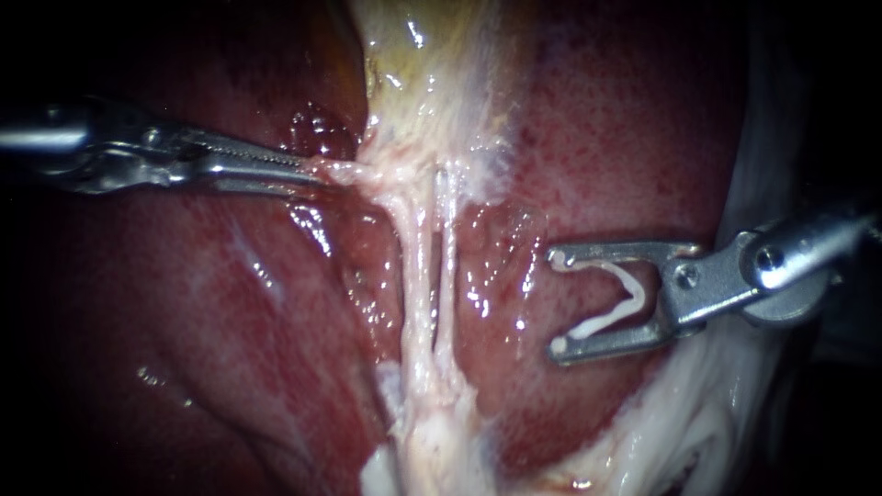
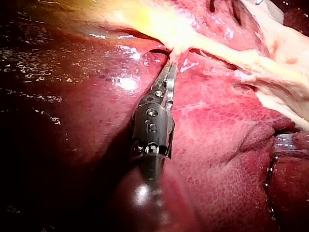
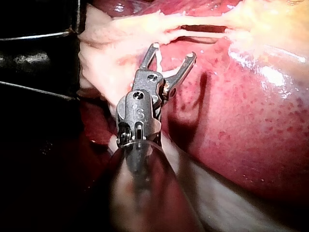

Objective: Clipping first clip left tube

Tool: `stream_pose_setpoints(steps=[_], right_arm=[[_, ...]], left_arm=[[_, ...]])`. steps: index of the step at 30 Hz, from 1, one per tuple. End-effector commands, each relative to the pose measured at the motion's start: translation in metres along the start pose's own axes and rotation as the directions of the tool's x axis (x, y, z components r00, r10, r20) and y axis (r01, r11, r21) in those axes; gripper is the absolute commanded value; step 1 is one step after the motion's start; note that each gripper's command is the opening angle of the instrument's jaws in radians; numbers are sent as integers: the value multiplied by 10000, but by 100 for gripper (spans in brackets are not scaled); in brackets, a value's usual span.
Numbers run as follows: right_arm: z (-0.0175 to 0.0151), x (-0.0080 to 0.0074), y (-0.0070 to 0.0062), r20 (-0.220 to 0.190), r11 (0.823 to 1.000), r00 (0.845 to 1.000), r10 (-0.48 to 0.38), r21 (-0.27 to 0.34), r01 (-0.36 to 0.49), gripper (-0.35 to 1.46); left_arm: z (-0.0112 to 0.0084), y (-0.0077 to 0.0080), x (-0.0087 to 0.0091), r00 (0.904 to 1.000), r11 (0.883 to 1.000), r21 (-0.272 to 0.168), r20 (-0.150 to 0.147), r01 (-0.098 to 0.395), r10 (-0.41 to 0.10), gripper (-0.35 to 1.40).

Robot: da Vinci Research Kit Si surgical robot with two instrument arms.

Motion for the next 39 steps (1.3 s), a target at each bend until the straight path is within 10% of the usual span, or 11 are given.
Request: stream_pose_setpoints(steps=[1, 17, 29, 39], right_arm=[[0, 0, 0, 0, 10000, 10000, 1, 0, -1, 50], [6, 6, 1, 24, 10000, 10000, 20, 12, -20, 50], [60, 34, 9, -966, 9911, 9865, 1325, 232, -1308, 50], [117, 28, 4, -1609, 9660, 9545, 2509, 1050, -2362, 50]], left_arm=[[-1, 0, 1, 10000, 10000, -15, -5, 2, -2, -35], [-105, -6, 86, 9945, 9982, 489, -965, -360, 406, -35], [-100, -7, 80, 9945, 9976, 589, -956, -362, 418, -35], [-97, -6, 77, 9945, 9974, 616, -954, -376, 434, -35]])
